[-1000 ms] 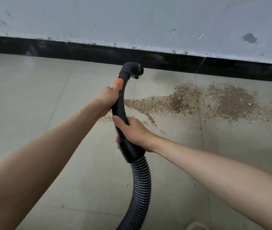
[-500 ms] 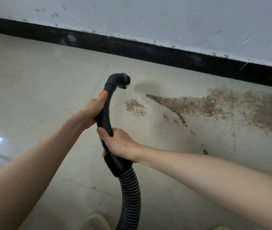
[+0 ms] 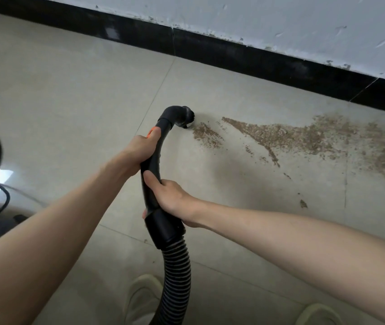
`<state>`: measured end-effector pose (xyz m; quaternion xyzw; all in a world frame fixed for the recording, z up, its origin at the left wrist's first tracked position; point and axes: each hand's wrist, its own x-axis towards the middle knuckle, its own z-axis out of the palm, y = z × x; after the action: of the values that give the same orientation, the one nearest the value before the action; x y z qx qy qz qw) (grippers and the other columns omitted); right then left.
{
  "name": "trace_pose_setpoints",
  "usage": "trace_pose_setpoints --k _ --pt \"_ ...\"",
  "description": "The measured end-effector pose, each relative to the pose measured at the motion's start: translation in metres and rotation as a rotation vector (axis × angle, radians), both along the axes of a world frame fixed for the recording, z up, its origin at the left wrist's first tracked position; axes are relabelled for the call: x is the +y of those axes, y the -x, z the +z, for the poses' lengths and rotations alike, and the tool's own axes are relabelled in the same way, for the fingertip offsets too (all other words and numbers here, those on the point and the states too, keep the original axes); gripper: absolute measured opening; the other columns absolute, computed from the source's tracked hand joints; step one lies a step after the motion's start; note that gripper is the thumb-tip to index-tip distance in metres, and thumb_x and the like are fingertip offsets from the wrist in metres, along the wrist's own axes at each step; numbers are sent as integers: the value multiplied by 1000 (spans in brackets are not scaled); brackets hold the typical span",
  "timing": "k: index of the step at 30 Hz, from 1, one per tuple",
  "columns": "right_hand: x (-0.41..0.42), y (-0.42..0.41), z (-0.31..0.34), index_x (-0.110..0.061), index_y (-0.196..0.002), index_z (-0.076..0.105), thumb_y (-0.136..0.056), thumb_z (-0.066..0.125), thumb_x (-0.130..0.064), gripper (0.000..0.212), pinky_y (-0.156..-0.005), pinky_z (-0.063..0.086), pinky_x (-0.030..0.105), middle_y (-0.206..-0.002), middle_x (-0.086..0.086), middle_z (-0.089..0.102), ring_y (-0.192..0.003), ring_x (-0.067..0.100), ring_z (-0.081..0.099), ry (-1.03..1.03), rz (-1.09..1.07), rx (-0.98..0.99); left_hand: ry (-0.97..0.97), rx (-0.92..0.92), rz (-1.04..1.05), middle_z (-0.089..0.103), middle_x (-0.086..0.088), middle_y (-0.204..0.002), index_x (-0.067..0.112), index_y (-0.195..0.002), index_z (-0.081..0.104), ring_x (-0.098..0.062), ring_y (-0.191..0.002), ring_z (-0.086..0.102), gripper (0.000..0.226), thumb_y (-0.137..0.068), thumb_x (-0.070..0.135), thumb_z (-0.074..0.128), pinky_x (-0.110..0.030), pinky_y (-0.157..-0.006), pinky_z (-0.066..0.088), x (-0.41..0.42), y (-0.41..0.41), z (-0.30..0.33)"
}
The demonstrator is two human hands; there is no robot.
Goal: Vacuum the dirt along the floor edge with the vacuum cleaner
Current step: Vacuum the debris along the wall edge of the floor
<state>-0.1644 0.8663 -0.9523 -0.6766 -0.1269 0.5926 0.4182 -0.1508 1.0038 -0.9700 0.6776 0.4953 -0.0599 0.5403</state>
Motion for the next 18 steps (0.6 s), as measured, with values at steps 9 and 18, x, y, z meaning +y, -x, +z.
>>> trace_pose_setpoints --k 9,18 --pt "-10 8 -2 -13 -88 45 -100 34 -57 47 -78 54 39 -69 11 64 -63 26 61 -26 -37 205 13 7 -23 60 -7 -67 6 -80 54 -20 -58 56 48 -95 49 39 -27 -54 43 -10 7 -3" --pt "-23 -12 3 -12 -86 45 -99 35 -56 48 -68 54 33 -72 15 64 -59 26 61 33 -51 107 33 0 -12 58 -7 -67 4 -81 54 -20 -54 55 49 -96 48 38 -25 -49 42 -30 -15 0"
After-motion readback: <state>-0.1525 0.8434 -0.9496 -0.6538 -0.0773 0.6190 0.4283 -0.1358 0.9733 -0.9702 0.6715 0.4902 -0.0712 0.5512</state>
